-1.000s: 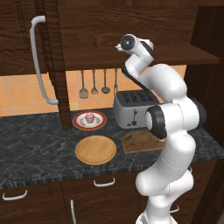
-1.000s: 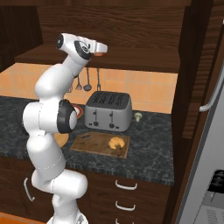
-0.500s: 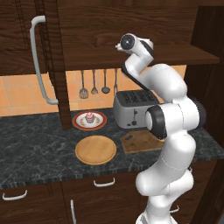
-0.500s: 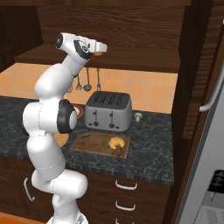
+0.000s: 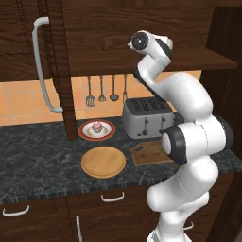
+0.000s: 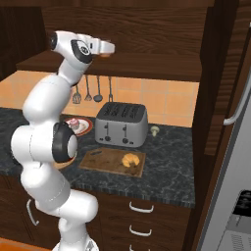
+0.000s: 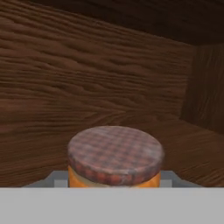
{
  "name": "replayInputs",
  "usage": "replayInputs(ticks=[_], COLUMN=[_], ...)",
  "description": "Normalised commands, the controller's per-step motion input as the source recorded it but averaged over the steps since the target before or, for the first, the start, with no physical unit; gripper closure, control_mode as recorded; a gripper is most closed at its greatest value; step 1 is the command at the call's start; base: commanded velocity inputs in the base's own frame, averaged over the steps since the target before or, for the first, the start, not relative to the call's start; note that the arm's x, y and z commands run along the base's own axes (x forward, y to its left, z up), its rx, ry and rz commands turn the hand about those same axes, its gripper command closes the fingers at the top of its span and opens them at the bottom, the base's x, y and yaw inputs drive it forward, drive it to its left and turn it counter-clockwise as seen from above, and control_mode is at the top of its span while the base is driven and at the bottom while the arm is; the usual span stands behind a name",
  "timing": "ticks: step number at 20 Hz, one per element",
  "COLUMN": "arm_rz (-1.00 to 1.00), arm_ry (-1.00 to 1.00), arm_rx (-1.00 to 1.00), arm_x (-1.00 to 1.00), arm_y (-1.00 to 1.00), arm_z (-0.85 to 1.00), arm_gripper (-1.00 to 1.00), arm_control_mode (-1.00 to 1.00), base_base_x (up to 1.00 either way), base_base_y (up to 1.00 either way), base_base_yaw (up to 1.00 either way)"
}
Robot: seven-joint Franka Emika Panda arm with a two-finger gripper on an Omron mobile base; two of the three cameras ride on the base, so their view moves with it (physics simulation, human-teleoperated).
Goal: From the different types of pastries on the counter, select a croissant and place it on the cutting board. Then retrieve a jar of jam from the cabinet and place it alongside the croissant on the cutting board.
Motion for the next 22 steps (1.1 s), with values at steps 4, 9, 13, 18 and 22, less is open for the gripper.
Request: replayInputs(ticks=[4,9,13,18,22], arm_rz=[0.0,0.0,-0.07,-0.19,-0.16], arm_ry=[-0.78,-0.08,0.27,0.27,0.13], arm_rx=[-0.09,-0.01,0.0,-0.01,-0.02], arm_x=[-0.91,-0.26,-0.82,-0.87,-0.66], arm_y=[-0.06,-0.01,-0.01,-0.18,-0.12], arm_z=[0.52,0.05,0.38,0.85,0.66], arm_gripper=[1.0,1.0,1.0,1.0,1.0], arm_control_mode=[-1.0,-1.0,-1.0,-1.0,-1.0], base_base_x=[0.0,0.0,0.0,0.0,0.0], base_base_y=[0.0,0.0,0.0,0.0,0.0], base_base_yaw=[0.0,0.0,0.0,0.0,0.0])
